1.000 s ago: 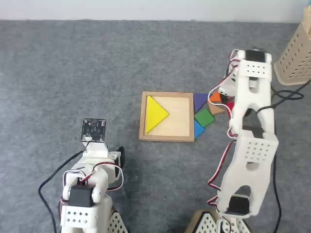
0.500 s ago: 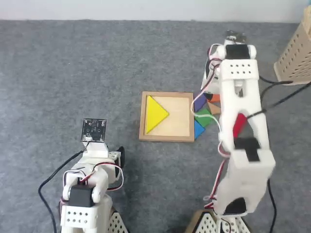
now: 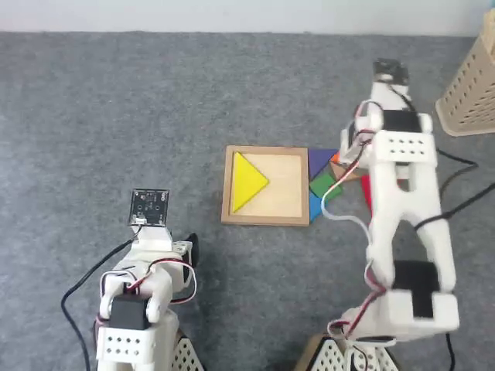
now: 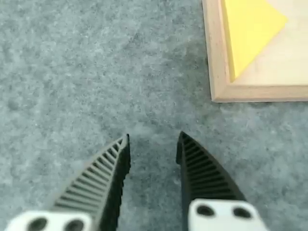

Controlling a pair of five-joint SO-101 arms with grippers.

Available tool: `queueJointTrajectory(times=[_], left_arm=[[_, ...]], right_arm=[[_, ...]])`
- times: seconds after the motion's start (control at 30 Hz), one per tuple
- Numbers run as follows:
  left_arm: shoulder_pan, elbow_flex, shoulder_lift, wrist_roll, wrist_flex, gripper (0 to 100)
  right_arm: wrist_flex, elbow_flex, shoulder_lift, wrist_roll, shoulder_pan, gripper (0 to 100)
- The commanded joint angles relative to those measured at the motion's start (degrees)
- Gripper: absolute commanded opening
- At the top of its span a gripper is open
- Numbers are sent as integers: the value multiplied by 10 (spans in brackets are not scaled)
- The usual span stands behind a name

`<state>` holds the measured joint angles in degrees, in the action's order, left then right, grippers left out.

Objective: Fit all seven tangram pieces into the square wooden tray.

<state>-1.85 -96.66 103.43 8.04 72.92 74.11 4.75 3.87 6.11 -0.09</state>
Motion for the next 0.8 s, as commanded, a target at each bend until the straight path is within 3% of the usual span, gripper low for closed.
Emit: queueJointTrajectory(times=[0.0,0.17,0.33,0.6,0.77], left_arm=[[-3,1,11,4,-4,152],[-3,1,11,4,-4,152],[-3,1,11,4,-4,152],[-3,1,11,4,-4,152],[-3,1,11,4,-4,152]], right_arm=[[-8,-90,58,12,32,193],[43,-225,205,42,29,276],[65,-323,311,124,35,277],[119,-328,328,185,56,323],[129,-326,329,168,94,328]])
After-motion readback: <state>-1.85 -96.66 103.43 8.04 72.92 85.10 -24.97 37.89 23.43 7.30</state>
